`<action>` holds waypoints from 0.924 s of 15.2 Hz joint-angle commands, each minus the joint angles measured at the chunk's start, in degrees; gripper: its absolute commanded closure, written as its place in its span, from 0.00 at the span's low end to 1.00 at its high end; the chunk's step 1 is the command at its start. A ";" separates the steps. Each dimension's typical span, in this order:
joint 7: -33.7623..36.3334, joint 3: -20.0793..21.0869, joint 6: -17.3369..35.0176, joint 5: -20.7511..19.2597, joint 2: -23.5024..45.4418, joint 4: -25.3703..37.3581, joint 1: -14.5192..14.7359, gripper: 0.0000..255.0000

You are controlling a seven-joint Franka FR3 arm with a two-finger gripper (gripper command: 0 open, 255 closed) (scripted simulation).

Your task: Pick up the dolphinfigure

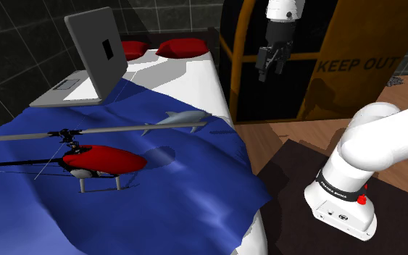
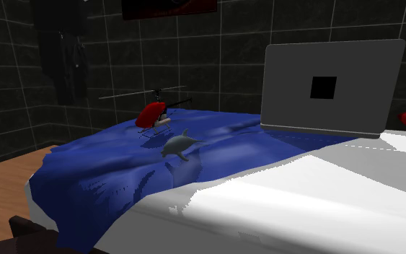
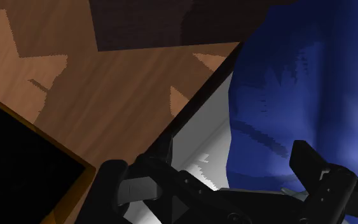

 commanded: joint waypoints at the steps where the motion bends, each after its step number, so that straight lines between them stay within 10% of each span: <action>1: 0.00 0.00 0.00 0.00 0.00 0.00 0.00 0.00; 14: -15.37 0.57 10.26 1.13 31.27 16.21 6.60 0.00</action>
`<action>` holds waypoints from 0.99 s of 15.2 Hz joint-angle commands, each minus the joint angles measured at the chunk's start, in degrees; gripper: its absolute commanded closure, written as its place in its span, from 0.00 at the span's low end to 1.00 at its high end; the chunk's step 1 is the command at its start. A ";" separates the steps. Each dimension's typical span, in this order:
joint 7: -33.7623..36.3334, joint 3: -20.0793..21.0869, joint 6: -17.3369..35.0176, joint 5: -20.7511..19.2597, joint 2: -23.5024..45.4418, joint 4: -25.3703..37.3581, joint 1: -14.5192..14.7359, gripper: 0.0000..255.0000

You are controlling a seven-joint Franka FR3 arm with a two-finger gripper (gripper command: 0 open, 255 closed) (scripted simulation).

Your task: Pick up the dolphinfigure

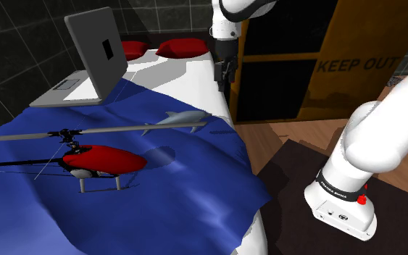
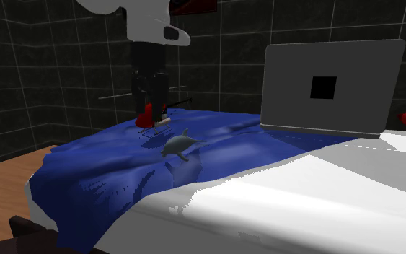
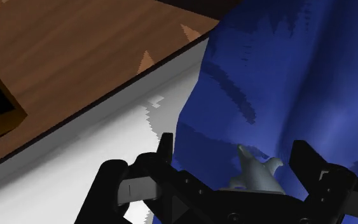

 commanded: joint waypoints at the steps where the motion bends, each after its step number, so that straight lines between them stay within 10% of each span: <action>1: -2.36 0.40 0.90 0.17 5.06 3.39 0.89 0.00; 15: -14.78 5.81 -1.32 -1.28 35.36 30.78 6.83 0.00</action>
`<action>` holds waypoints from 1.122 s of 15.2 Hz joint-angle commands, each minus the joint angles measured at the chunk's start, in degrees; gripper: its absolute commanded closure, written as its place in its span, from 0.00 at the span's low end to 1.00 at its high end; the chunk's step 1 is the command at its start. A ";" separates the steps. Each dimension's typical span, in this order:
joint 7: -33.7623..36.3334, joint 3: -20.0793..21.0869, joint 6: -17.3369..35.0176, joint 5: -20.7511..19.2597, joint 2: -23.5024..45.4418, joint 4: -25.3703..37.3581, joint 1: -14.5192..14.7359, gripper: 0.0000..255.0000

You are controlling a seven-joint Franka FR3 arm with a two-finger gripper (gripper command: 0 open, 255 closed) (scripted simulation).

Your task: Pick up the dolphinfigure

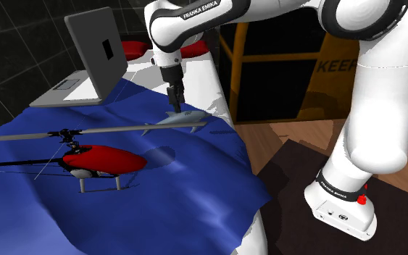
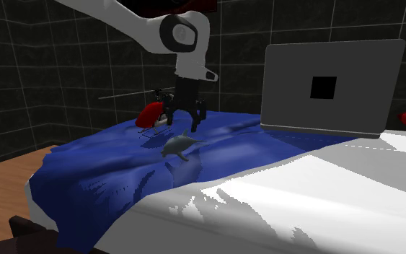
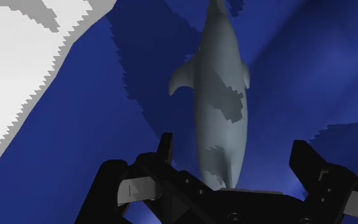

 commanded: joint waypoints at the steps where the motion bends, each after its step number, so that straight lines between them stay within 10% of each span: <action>1: -0.81 0.41 0.72 -0.30 2.40 1.33 0.49 0.00; 9: -0.95 0.34 5.30 -0.44 3.67 -1.98 0.53 0.00; 10: -0.91 0.36 5.36 -0.43 3.60 -2.11 0.55 1.00; 17: -0.87 0.37 5.41 -0.43 3.61 -2.15 0.58 1.00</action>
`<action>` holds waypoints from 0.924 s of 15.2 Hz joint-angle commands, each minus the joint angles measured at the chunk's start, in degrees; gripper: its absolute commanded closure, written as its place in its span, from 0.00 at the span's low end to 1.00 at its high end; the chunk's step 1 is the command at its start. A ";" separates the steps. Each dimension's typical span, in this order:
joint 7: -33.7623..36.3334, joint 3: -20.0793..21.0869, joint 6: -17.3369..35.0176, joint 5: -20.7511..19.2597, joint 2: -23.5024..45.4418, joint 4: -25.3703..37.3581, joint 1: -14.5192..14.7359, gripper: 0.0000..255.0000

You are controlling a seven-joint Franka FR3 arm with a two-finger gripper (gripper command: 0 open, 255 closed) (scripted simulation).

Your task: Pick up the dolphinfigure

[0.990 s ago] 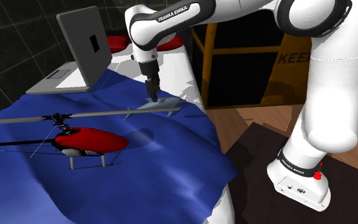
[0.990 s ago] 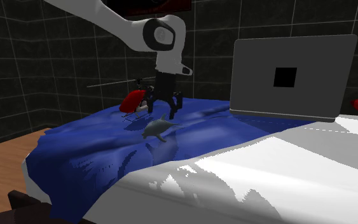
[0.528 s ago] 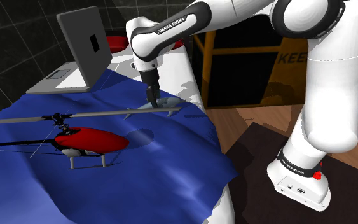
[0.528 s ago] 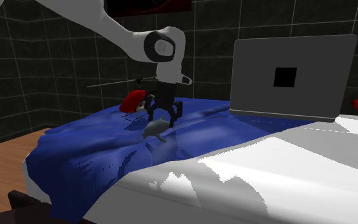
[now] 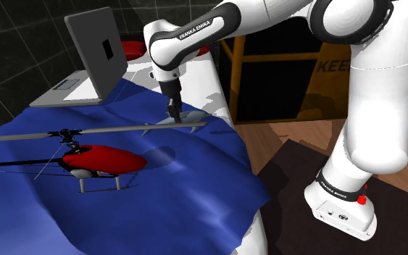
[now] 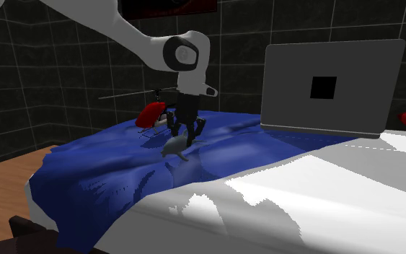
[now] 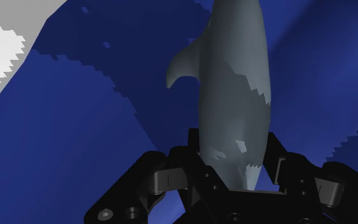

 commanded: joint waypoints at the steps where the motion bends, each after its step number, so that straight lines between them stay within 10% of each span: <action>1: 0.01 0.02 -0.01 0.02 0.02 -0.06 0.02 1.00; 14: 0.21 0.10 -8.60 0.23 -1.85 6.68 -0.08 1.00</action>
